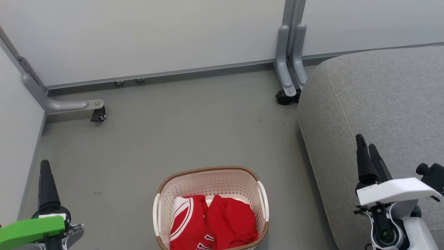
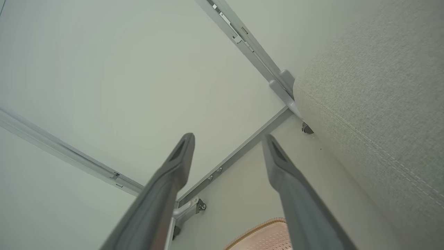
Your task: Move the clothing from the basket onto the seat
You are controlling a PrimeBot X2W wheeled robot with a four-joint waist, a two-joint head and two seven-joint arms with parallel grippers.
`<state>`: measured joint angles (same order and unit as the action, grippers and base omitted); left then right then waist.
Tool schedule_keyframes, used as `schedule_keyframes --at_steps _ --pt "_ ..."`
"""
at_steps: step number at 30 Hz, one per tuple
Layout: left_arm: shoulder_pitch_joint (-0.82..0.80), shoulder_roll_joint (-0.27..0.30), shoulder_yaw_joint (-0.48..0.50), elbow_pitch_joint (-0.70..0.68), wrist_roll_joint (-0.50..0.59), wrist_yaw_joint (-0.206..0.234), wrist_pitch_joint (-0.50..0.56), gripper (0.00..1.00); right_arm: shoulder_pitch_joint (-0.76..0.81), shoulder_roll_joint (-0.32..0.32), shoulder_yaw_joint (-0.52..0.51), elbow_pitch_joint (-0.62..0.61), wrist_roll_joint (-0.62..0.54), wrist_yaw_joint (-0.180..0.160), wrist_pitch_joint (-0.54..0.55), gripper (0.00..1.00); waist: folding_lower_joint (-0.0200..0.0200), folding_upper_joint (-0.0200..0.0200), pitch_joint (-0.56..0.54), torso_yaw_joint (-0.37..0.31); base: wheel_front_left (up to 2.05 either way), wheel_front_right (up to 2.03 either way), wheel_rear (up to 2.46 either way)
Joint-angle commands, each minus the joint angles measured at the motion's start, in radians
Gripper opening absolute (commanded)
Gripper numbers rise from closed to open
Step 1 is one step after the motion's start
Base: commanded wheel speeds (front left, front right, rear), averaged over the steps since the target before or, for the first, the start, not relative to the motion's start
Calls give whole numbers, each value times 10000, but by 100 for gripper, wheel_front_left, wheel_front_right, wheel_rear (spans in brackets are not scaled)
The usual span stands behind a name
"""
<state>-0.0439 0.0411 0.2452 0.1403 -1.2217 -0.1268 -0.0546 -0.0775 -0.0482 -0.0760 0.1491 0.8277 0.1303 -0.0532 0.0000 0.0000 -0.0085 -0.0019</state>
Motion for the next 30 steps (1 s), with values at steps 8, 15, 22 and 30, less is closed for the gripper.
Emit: schedule_keyframes --at_steps 8,15,22,30 --pt "141 72 -264 -963 2192 144 -327 100 -246 -199 298 -508 -1949 3 -344 100 0 0 -19 -12 0 0 0" --pt "408 79 -1267 -1602 4207 875 -548 100 -210 -318 599 -611 -3115 3 -568 100 0 0 -30 -21 0 0 0" --pt "596 85 -2319 -1820 6051 1639 -748 100 -91 -406 978 -540 -4274 4 -767 100 0 0 -77 7 0 0 0" --pt "704 90 -2967 -1827 7353 2168 -961 100 -9 -404 1351 -472 -5223 3 -976 100 0 0 -116 41 0 0 0"
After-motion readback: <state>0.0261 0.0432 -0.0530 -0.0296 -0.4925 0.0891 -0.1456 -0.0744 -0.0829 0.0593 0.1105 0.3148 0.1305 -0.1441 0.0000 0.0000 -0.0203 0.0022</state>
